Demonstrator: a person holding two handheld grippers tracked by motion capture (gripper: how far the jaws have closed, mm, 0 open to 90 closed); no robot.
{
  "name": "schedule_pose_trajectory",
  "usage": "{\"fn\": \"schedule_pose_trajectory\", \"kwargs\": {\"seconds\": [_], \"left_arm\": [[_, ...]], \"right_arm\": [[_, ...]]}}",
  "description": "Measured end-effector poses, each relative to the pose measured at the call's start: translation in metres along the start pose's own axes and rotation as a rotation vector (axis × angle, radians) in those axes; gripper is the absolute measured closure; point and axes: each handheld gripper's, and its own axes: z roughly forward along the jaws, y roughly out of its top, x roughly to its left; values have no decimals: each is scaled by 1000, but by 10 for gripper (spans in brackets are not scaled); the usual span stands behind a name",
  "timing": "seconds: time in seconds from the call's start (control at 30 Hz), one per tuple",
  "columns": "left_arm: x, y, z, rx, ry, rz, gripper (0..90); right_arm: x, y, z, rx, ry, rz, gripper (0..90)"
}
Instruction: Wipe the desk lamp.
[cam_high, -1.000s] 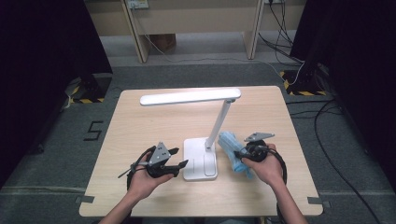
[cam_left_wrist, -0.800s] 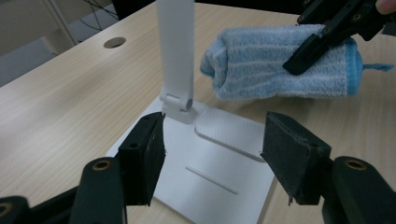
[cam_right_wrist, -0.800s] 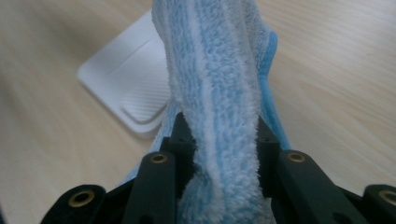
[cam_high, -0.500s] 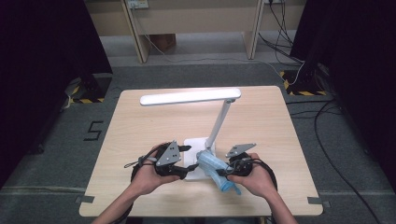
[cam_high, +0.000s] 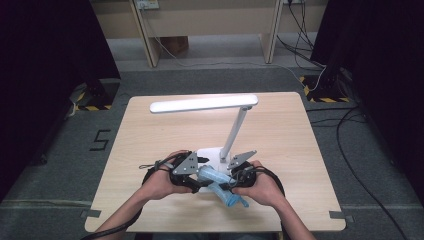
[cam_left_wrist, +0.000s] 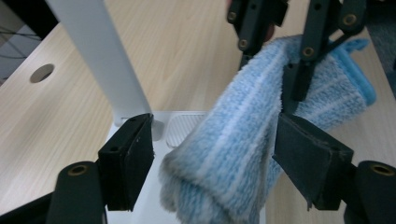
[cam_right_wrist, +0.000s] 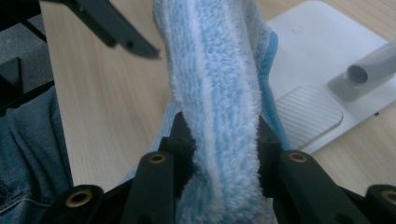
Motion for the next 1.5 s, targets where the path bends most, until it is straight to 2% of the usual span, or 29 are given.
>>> {"fn": "schedule_pose_trajectory", "kwargs": {"seconds": [0.07, 0.13, 0.23, 0.33, 0.4, 0.43, 0.5, 0.57, 0.63, 0.67, 0.73, 0.8, 0.83, 0.87, 0.9, 0.93, 1.0, 1.03, 1.07, 1.1, 1.13, 1.17, 1.27, 1.33, 1.37, 1.43, 1.5], "left_arm": [[0, -1, 1, 26, -37, 37, 276], [1, -2, 1, 34, -57, 57, 292], [1, 0, 1, 53, -76, 74, 327], [-1, 0, 2, 76, -105, 99, 404], [-2, -2, 2, 95, -107, 121, 487], [-3, -2, 1, 102, -108, 118, 539], [-4, -1, 0, 110, -90, 119, 612], [-5, -1, -3, 109, -79, 122, 665], [-5, -3, -8, 87, -64, 112, 696], [-4, -5, -12, 72, -52, 92, 703], [-3, -10, -19, 55, -23, 62, 708], [-2, -14, -29, 44, 16, 28, 711], [-2, -16, -35, 35, 52, -7, 712], [-2, -17, -39, 35, 69, -29, 712], [-1, -19, -45, 34, 95, -66, 712], [-1, -22, -50, 34, 113, -104, 712], [-1, -29, -60, 23, 150, -170, 711], [-1, -31, -66, 13, 173, -198, 711], [-2, -34, -71, 3, 195, -224, 711], [-2, -36, -76, -12, 211, -255, 711], [-3, -39, -80, -36, 225, -295, 709], [-3, -41, -85, -55, 238, -337, 709], [-5, -49, -100, -111, 308, -409, 708], [-6, -50, -108, -141, 340, -439, 709], [-7, -50, -115, -156, 361, -452, 710], [-7, -49, -123, -176, 397, -472, 710], [-7, -50, -132, -196, 430, -491, 710]], "right_arm": [[0, 3, -1, -10, 17, -15, 683], [-2, 5, -2, -27, 47, -32, 682], [-1, 7, 1, -13, 73, -60, 682], [0, 9, 4, -9, 92, -78, 683], [0, 10, 4, -15, 98, -87, 682], [1, 11, 4, -10, 94, -74, 680], [1, 13, 5, -20, 92, -96, 671], [2, 15, 5, -24, 79, -103, 652], [3, 17, 4, -50, 71, -105, 591], [3, 18, 3, -70, 81, -100, 554], [2, 19, -2, -146, 92, -87, 483], [0, 20, -12, -227, 99, -72, 470], [-1, 21, -18, -269, 99, -58, 459], [-3, 21, -25, -321, 94, -32, 454], [-7, 19, -33, -386, 62, 2, 453], [-7, 19, -33, -386, 62, 2, 453], [-14, 13, -39, -443, 33, 54, 479], [-21, 4, -39, -432, -50, 103, 574], [-21, 4, -39, -432, -50, 103, 574], [-23, 0, -35, -398, -95, 122, 612], [-25, -7, -23, -352, -140, 151, 679], [-25, -7, -23, -352, -140, 151, 679], [-24, -14, -1, -271, -198, 143, 740], [-25, -17, 13, -245, -217, 155, 779], [-25, -19, 24, -214, -251, 159, 814], [-25, -20, 27, -209, -257, 159, 825], [-24, -20, 33, -193, -291, 147, 851]]}}
